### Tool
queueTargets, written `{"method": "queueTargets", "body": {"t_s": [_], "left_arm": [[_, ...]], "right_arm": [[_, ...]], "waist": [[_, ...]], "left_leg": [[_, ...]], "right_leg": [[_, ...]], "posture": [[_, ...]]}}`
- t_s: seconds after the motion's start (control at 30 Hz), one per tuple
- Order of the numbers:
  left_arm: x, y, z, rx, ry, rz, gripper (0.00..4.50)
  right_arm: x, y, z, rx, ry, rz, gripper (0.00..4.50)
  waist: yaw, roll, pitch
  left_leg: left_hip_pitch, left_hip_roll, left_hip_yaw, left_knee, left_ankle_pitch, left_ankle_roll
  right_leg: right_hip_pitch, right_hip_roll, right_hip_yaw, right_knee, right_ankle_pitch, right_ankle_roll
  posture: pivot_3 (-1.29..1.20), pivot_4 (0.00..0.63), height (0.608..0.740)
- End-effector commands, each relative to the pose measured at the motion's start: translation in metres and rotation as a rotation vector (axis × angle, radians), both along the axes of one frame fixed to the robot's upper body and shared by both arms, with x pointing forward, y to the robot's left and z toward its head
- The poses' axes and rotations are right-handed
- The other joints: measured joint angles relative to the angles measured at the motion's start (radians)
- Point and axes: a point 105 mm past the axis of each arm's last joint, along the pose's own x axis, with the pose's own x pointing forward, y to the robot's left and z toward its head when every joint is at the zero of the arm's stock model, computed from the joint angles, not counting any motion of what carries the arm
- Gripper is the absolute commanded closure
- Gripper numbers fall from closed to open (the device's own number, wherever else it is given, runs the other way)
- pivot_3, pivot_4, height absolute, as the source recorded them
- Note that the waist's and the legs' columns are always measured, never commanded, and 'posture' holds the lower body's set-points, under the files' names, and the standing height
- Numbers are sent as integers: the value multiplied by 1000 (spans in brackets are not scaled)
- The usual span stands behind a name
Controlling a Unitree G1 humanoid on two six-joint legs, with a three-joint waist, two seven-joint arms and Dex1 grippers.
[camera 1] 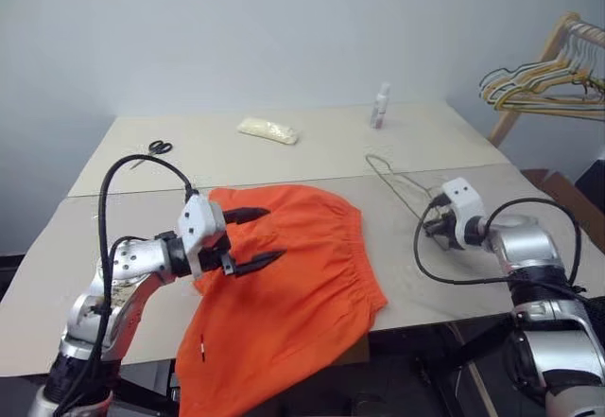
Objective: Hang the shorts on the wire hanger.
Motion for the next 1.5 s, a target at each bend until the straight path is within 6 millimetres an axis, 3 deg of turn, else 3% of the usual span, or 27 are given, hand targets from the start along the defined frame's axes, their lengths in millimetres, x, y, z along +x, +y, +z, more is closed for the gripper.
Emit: {"method": "queueTargets", "body": {"t_s": [0.03, 0.2, 0.3, 0.4, 0.73, 0.93, 1.13, 1.33, 1.37, 1.5], "left_arm": [[11, -13, 20, -162, 39, 44, 521], [31, -37, 48, -426, 110, 127, 521], [40, -47, 60, -510, 102, 201, 521], [44, -50, 73, -631, 111, 251, 521], [54, -40, 89, -787, 113, 334, 521], [52, -37, 98, -856, 117, 283, 2423], [54, -38, 93, -829, 121, 302, 4448], [54, -33, 91, -815, 99, 323, 4481], [54, -32, 92, -816, 91, 324, 4500], [48, -24, 101, -799, 4, 288, 4500]], "right_arm": [[-5, 31, 61, 74, -264, 97, 4464], [-38, 94, 98, 71, -640, 341, 4464], [-51, 126, 100, 74, -782, 403, 4464], [-56, 145, 97, 92, -846, 413, 4464], [-63, 167, 84, 100, -896, 457, 4464], [-62, 170, 76, 85, -896, 469, 4500], [-63, 170, 75, 72, -907, 477, 4500], [-63, 171, 69, 4, -898, 514, 4500], [-64, 172, 68, -7, -894, 530, 3923], [-67, 170, 70, -36, -916, 581, 2677]], "waist": [[0, 0, 0], [2, -1, 0], [-1, -1, 0], [-9, -1, 0], [-9, -2, 0], [-10, -2, 0], [-10, -2, 0], [-9, -3, 0], [-9, -3, 1], [-10, -3, 1]], "left_leg": [[0, 0, 0, 0, 0, 0], [0, 0, -1, 1, 0, 0], [0, -2, -1, 1, 3, -6], [1, -3, 0, 1, 4, -7], [1, -5, 0, 1, 4, -7], [1, -5, 0, 1, 4, -7], [2, -5, 0, 1, 4, -7], [2, -6, 0, 1, 4, -7], [2, -6, 0, 1, 4, -7], [2, -5, 0, 1, 4, -7]], "right_leg": [[0, 0, 0, 0, 0, 0], [1, 0, -1, -1, 1, 1], [2, 0, 0, -1, 1, 2], [2, 0, 1, 0, 1, 2], [2, 0, 1, -1, 1, 1], [2, 0, 1, -1, 1, 1], [2, 0, 1, -1, 1, 1], [2, 0, 1, -1, 1, 1], [2, 0, 1, -1, 1, 1], [2, 1, 1, -1, 1, 1]], "posture": [[158, 0, 740], [144, 0, 740], [137, 0, 740], [141, 0, 740], [150, 0, 740], [149, 0, 740], [150, 0, 740], [158, 0, 740], [158, 0, 740], [165, 0, 740]]}}
